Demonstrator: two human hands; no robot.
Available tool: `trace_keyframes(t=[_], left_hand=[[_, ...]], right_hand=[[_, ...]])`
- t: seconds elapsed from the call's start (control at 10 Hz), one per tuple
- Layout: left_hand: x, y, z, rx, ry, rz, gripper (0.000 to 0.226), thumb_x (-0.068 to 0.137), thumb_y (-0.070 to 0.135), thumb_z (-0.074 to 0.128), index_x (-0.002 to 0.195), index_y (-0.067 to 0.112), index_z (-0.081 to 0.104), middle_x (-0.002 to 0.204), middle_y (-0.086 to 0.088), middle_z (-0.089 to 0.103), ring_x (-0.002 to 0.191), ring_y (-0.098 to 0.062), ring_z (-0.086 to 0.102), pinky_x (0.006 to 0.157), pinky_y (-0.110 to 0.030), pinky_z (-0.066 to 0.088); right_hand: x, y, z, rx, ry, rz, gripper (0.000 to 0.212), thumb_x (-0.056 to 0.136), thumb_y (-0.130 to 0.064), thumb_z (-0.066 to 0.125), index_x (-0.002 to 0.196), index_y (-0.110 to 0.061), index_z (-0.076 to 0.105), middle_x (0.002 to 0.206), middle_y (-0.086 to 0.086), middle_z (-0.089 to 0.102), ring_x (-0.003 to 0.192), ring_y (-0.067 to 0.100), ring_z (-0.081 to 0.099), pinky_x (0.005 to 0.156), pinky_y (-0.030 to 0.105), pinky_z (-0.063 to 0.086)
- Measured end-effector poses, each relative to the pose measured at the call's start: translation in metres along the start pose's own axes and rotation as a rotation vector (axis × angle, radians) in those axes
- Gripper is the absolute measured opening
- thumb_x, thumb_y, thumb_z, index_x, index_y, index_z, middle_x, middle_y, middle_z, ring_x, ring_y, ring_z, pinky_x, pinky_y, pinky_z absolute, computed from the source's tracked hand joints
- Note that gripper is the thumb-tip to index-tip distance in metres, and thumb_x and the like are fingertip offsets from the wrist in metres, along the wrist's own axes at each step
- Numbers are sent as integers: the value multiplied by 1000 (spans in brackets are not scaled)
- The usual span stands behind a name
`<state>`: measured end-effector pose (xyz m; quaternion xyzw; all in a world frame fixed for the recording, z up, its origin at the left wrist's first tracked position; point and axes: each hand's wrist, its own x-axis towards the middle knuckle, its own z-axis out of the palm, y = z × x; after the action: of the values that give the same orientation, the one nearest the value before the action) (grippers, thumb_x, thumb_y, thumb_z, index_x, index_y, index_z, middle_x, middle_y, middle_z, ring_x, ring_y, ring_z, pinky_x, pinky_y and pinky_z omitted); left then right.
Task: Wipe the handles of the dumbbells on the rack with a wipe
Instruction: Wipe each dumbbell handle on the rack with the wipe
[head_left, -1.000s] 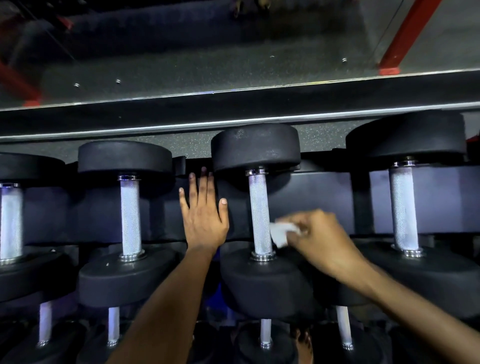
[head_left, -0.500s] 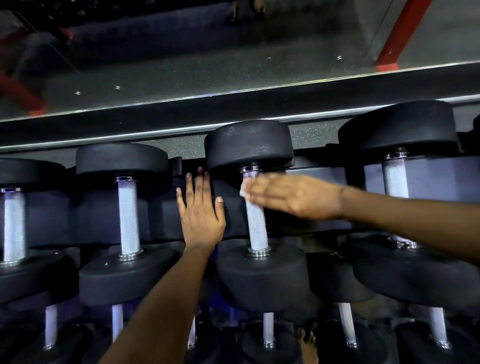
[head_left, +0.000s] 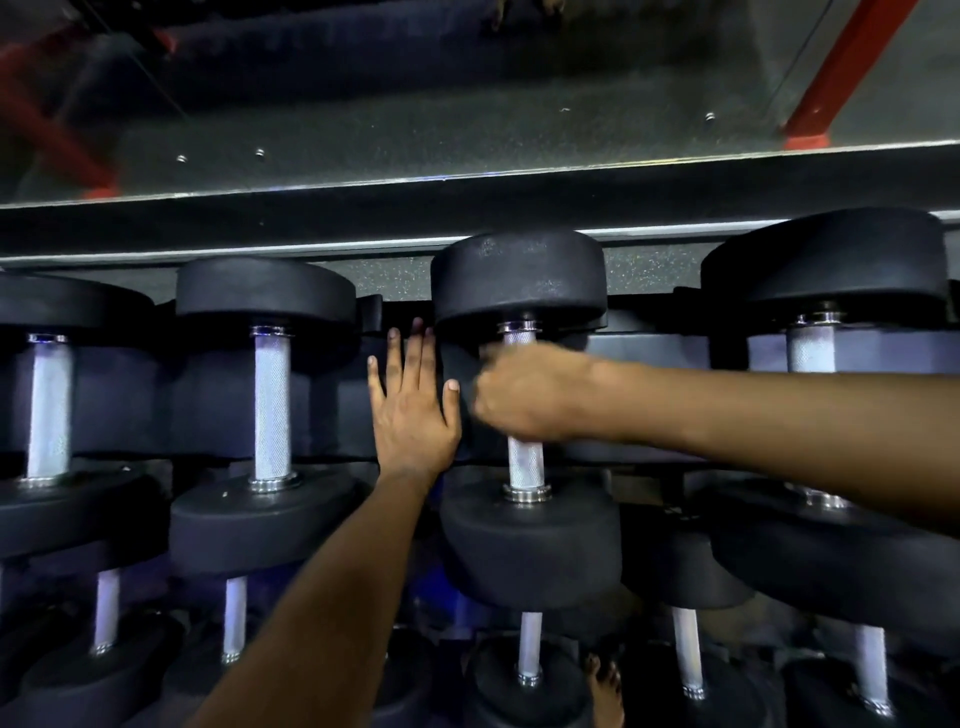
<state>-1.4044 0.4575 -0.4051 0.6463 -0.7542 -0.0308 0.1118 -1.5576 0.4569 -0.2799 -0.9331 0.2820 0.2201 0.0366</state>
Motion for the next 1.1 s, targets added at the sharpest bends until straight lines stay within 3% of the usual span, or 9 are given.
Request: trace_keyframes(t=[0.2,0.3,0.4,0.5,0.6,0.7,0.8,1.0,1.1], left_hand=[[0,1,0,-10,3,-9,65,94,38,23,151,8,26,161,-4,16,149,-23,9,120,-47,4],[0,1,-1,-1,6,-8,64,94,37,23,151,8,26,161,-5,17,149,-24,9,119,-46,4],[0,2,-1,0,7,-5,64,95,37,23,151,8,25,161,-5,17,149,-24,8,120,-46,4],[-1,1,-1,0,-7,-16,64,95,37,22,152,9,24,162,-4,15,150,-23,6,121,-47,4],[-1,2,-1,18,-8,-18,64,95,37,22,152,9,24,162,-4,15,150,-23,6,120,-47,4],[0,0,-1,17,-19,-19,65,95,38,20,153,9,22,162,-3,13,150,-22,4,121,-46,4],[-1,0,0,22,-11,-16,65,95,38,21,152,9,22,162,-3,13,150,-22,4,120,-46,3],[-1,2,-1,19,-14,-17,64,95,38,21,153,10,21,162,-1,10,150,-20,1,120,-43,-2],[0,1,-2,13,-8,-15,64,96,38,22,153,10,21,162,-2,11,150,-20,3,120,-43,-1]], right_hand=[[12,-30,5,65,-270,-36,30,87,-12,53,115,-6,61,122,13,60,110,29,59,96,36,46],[-31,-13,23,284,38,-201,30,81,-5,51,108,-13,63,113,7,64,113,22,57,112,31,29],[-65,6,39,480,91,-201,52,77,3,51,125,-16,56,132,0,55,130,12,44,115,26,26],[-103,13,51,364,314,-36,51,85,-5,46,134,-18,47,136,1,51,125,16,51,95,36,51],[-91,16,43,276,544,96,45,87,-7,35,129,-6,53,128,13,58,115,27,59,90,37,53],[-30,28,28,-20,649,-50,39,91,-10,34,115,-1,64,113,15,66,111,28,61,99,35,44],[-17,39,32,-166,521,-118,40,94,-12,31,107,-5,68,100,11,70,102,25,66,97,33,45],[-55,66,61,-310,512,-78,47,100,-3,16,135,-1,47,140,13,49,128,23,48,112,37,24],[-31,53,48,-321,395,0,58,100,-1,6,122,-2,60,127,11,60,122,22,54,109,32,31]])
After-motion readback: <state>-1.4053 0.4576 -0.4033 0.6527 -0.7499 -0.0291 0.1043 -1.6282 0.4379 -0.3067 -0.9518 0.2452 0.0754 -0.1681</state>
